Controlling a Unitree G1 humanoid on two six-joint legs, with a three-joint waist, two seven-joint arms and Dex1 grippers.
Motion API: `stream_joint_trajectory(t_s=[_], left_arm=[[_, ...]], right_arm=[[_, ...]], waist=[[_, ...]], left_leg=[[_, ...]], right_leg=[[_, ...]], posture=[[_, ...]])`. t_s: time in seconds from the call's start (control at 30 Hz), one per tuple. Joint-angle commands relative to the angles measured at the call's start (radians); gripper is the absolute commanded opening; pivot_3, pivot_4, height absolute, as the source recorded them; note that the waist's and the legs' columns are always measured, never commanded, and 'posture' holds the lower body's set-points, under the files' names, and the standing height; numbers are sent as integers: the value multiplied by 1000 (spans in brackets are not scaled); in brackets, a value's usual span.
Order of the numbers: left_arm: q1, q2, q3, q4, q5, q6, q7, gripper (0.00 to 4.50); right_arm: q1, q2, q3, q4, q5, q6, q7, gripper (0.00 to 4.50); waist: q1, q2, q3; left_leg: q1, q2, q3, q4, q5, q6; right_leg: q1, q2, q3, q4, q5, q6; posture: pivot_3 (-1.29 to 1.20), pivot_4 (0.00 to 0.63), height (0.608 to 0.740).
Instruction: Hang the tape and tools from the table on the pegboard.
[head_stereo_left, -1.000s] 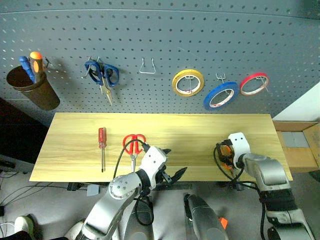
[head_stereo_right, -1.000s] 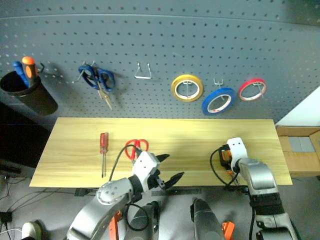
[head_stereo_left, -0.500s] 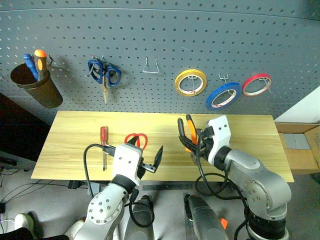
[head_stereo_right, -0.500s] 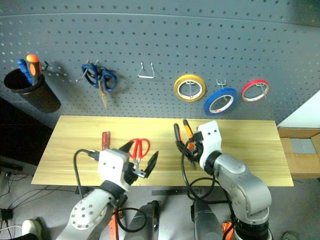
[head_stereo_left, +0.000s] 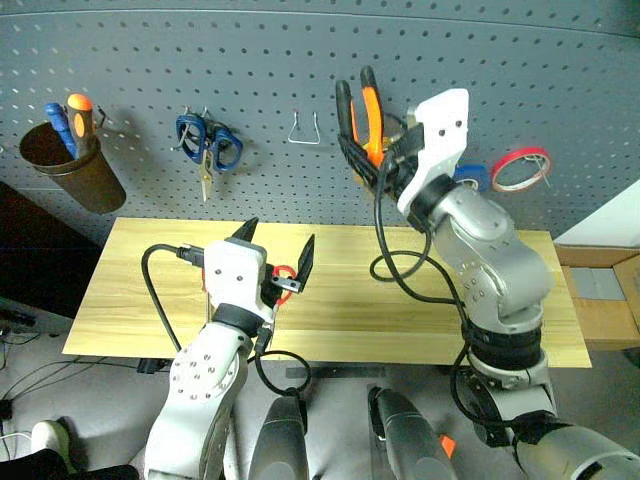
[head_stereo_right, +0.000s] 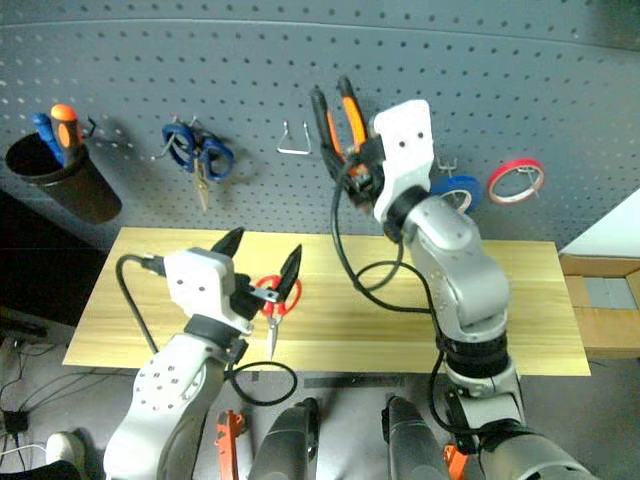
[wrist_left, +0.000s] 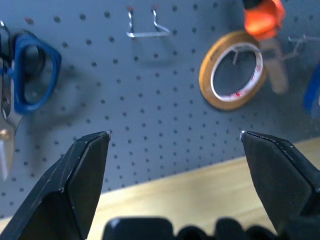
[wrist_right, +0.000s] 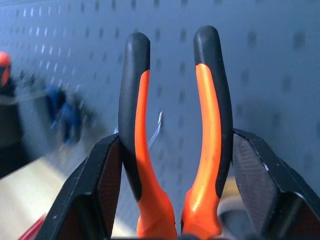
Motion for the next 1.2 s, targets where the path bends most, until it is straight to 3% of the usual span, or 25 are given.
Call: stream_joint_trajectory(t_s=[0.03, 0.73, 1.2], left_arm=[[-59, -15, 20, 29, -19, -33, -6, 4500], [-321, -20, 79, 383, -32, -173, -30, 4500], [-359, -26, 43, 467, -46, -166, -91, 4500]], right_arm=[[-74, 25, -5, 46, -64, -209, -64, 2694], [-206, 184, 41, 404, -188, -733, -194, 2694], [-281, 226, 1, 652, -177, -877, -250, 2694]], waist=[[6, 0, 0], [26, 0, 0], [30, 0, 0]], left_leg=[[0, 0, 0, 0, 0, 0], [0, 1, -1, 0, 0, 0], [0, 1, -2, 1, 0, 0]], right_leg=[[0, 0, 0, 0, 0, 0], [-1, -1, -4, 1, 1, -1], [0, -2, -5, 2, 1, -2]], posture=[[169, 291, 740], [200, 291, 740], [207, 318, 740]])
